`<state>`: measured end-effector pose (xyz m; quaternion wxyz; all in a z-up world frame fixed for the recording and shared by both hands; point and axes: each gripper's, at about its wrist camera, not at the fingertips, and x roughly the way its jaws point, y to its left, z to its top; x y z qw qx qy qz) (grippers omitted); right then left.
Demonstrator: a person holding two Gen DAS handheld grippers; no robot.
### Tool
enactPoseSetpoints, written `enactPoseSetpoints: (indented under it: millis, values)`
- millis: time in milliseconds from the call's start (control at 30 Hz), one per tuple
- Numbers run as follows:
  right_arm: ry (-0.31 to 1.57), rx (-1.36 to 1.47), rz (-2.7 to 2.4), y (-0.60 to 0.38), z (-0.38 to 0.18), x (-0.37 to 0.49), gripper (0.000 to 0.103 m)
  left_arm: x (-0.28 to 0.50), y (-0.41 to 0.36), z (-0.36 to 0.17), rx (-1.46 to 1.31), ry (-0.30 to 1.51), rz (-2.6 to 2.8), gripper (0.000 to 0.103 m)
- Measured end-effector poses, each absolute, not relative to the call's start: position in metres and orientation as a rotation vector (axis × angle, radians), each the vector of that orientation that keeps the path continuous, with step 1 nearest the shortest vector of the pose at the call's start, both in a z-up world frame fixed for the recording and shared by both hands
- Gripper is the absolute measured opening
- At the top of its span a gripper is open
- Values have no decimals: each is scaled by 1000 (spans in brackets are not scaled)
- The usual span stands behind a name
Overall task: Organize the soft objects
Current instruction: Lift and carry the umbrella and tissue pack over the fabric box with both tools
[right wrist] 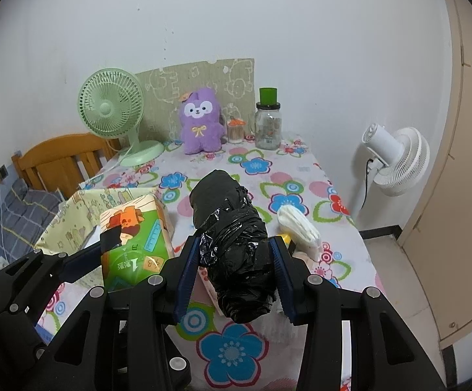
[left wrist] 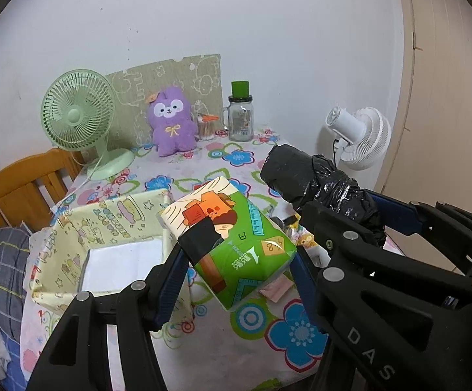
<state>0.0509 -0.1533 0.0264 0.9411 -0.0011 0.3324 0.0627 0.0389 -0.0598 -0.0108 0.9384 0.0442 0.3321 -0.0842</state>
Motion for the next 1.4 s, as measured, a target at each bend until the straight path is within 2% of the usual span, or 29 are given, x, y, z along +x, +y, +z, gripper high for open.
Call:
enactPoseSetpoints:
  millis: [700,1400]
  values:
    - [678,-13,146,-108,39,75,48,55,-17,4,99,669,-134,66]
    - [715,-32,175,-55,27,95,48,73,34,-8,99,694,-112,66]
